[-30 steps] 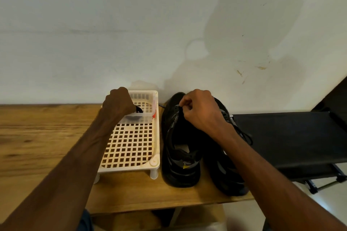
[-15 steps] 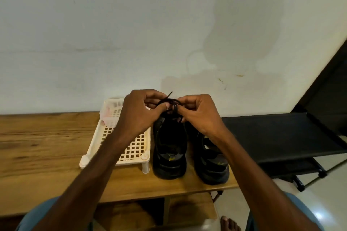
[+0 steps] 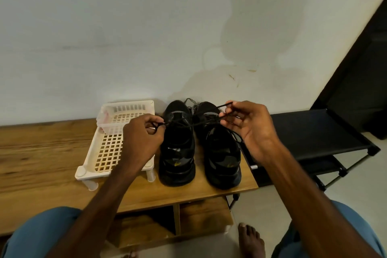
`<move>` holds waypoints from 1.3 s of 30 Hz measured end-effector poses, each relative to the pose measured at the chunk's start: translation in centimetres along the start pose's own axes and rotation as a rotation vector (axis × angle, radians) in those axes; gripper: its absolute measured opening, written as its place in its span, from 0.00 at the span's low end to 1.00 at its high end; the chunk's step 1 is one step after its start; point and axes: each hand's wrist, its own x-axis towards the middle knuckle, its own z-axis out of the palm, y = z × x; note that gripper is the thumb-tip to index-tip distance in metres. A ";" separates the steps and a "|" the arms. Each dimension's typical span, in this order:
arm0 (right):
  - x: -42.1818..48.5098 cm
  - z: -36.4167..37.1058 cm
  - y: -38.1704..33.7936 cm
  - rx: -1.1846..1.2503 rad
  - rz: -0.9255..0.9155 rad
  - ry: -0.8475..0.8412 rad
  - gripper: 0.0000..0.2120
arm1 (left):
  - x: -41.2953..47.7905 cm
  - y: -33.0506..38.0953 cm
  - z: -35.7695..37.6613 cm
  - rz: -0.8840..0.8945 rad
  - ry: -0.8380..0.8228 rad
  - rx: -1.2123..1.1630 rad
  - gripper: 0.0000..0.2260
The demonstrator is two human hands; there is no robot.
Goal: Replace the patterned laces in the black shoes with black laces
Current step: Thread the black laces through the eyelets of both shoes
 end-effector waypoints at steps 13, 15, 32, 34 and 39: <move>-0.7 -1.3 -1.4 0.305 0.056 -0.225 0.09 | 2.2 0.2 -3.2 0.017 -0.177 -0.091 0.10; -0.8 -1.3 -1.2 0.183 0.008 -0.236 0.12 | 2.3 0.4 -3.9 -0.086 -0.541 -0.333 0.16; -0.2 -1.7 -1.9 0.107 0.003 -0.179 0.08 | 0.9 4.2 -1.3 -0.194 -0.480 -0.894 0.16; 0.1 -2.8 -2.3 0.237 0.005 -0.078 0.08 | 3.1 1.9 -3.6 -0.388 -0.350 -1.275 0.14; 0.7 -3.8 -2.4 0.482 -0.050 0.015 0.09 | 5.6 -2.5 -6.0 -0.550 -0.065 -1.744 0.05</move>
